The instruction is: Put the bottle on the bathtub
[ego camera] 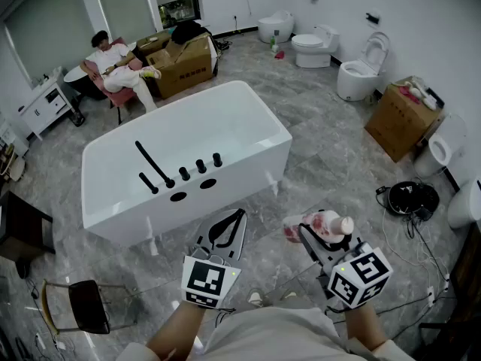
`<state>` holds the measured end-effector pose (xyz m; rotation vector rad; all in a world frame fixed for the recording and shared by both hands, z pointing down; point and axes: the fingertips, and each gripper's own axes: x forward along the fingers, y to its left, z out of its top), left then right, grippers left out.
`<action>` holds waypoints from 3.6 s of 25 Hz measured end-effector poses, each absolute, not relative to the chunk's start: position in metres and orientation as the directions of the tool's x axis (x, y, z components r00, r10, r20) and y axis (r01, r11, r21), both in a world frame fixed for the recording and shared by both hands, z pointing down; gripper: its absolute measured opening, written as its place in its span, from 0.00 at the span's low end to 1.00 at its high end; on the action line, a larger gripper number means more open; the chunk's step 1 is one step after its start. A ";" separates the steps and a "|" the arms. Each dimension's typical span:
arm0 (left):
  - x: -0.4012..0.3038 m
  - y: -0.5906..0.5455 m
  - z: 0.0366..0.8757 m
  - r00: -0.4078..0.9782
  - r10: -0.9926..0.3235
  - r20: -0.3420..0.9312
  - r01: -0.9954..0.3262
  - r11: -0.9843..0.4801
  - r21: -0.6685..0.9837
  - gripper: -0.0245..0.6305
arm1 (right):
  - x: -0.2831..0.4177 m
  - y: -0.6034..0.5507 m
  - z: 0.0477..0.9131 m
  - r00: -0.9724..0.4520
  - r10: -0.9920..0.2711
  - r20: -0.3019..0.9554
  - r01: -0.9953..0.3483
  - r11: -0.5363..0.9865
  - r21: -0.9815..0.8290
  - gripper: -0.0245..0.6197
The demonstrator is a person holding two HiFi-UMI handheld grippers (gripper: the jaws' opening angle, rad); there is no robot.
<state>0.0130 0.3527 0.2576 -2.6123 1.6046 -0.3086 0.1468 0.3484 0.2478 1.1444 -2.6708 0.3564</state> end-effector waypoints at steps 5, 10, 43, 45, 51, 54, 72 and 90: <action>0.014 0.352 0.256 0.440 -0.888 0.137 -0.876 -0.457 -0.153 0.07 | 0.148 0.348 0.250 -0.671 -0.676 0.305 -0.734 0.662 -0.149 0.41; 0.011 0.348 0.258 0.437 -0.889 0.138 -0.877 -0.455 -0.152 0.07 | 0.147 0.342 0.254 -0.671 -0.675 0.307 -0.737 0.654 -0.172 0.41; -0.023 0.018 0.337 0.347 -0.898 0.271 -0.907 -0.394 -0.146 0.07 | 0.116 -0.046 0.352 -0.634 -0.666 0.394 -0.763 0.622 -0.176 0.41; -0.027 -0.018 0.345 0.337 -0.896 0.289 -0.911 -0.388 -0.140 0.07 | 0.108 -0.083 0.361 -0.636 -0.659 0.401 -0.760 0.623 -0.183 0.41; -0.031 -0.119 0.384 0.312 -0.882 0.353 -0.921 -0.372 -0.114 0.07 | 0.099 -0.183 0.410 -0.634 -0.630 0.448 -0.758 0.622 -0.199 0.41; -0.035 -0.155 0.405 0.298 -0.875 0.381 -0.927 -0.360 -0.101 0.07 | 0.091 -0.219 0.434 -0.645 -0.607 0.465 -0.744 0.638 -0.199 0.41; -0.047 -0.234 0.534 0.319 -0.790 0.523 -0.928 -0.372 0.005 0.07 | 0.062 -0.306 0.576 -0.578 -0.611 0.541 -0.791 0.583 -0.186 0.41; -0.071 -0.265 0.680 0.335 -0.704 0.626 -0.931 -0.349 0.106 0.07 | 0.027 -0.338 0.728 -0.537 -0.586 0.607 -0.797 0.588 -0.138 0.41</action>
